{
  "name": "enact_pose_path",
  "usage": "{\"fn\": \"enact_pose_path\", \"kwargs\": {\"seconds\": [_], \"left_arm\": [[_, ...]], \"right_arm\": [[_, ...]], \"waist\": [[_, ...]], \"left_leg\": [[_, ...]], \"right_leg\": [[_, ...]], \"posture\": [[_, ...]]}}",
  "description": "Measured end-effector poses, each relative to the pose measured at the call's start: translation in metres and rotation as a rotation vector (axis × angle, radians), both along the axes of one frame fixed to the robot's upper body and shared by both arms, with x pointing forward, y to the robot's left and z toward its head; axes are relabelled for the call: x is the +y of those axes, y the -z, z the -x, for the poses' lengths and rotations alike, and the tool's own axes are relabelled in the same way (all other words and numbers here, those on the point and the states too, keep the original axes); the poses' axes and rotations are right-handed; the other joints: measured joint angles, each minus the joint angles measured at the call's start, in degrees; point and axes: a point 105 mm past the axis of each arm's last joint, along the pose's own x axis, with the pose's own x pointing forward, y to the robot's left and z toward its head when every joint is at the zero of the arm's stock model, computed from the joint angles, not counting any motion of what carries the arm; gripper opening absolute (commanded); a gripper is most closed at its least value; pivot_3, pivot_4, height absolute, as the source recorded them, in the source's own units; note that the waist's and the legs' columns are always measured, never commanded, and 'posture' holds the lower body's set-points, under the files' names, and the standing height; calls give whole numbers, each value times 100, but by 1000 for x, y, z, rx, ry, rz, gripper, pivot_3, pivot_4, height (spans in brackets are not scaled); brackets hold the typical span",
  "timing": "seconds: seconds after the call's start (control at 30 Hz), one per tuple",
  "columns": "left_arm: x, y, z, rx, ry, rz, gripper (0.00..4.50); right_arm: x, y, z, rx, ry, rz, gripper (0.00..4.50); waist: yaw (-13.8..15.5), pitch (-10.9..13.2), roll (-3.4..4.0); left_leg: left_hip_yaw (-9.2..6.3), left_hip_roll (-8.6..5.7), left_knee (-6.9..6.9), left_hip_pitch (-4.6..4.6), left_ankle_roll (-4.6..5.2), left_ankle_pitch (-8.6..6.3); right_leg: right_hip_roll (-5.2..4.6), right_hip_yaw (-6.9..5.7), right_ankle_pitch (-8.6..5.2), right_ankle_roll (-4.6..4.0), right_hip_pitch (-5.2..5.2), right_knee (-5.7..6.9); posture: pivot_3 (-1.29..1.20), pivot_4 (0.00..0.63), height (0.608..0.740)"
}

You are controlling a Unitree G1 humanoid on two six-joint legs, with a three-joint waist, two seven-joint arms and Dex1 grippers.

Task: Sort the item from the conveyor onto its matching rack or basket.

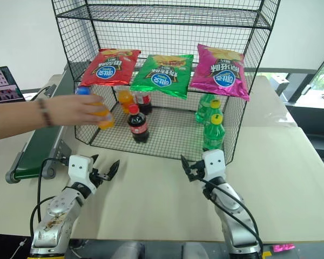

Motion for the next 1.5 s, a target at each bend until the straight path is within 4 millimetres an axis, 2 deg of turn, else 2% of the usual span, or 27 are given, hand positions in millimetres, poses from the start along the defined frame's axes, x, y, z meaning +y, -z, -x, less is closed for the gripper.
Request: {"fn": "enact_pose_path", "kwargs": {"seconds": [0.97,1.13,1.3,1.37,1.5], "left_arm": [[3,2,4,16,-13,2,4454],[5,-16,14,-29,-8,25,4454],[2,-47,34,-117,-46,44,4454],[16,-56,37,-145,-113,50,4454],[76,-89,43,-259,-370,29,4454]], "right_arm": [[3,-1,0,-2,-6,-3,4500],[2,-2,-2,10,-34,6,4500],[8,-29,-6,-28,-151,-8,4500],[15,-41,-5,-43,-220,-23,4500],[40,-71,-1,-54,-473,-70,4500]], "waist": [[-2,0,0],[-11,0,0],[-19,0,0],[-8,0,0],[-20,2,-2]], "left_leg": [[0,0,0,0,0,0],[0,1,0,0,0,0],[1,1,0,1,0,0],[-2,3,1,2,1,0],[-2,6,13,2,1,0]], "right_leg": [[0,0,15,-25,0,0],[0,0,16,-27,0,0],[1,3,17,-29,2,1],[4,0,14,-23,2,3],[7,-1,14,-23,3,4]], "posture": [[0,150,738],[0,150,738],[0,150,738],[0,150,738],[0,150,738]]}}
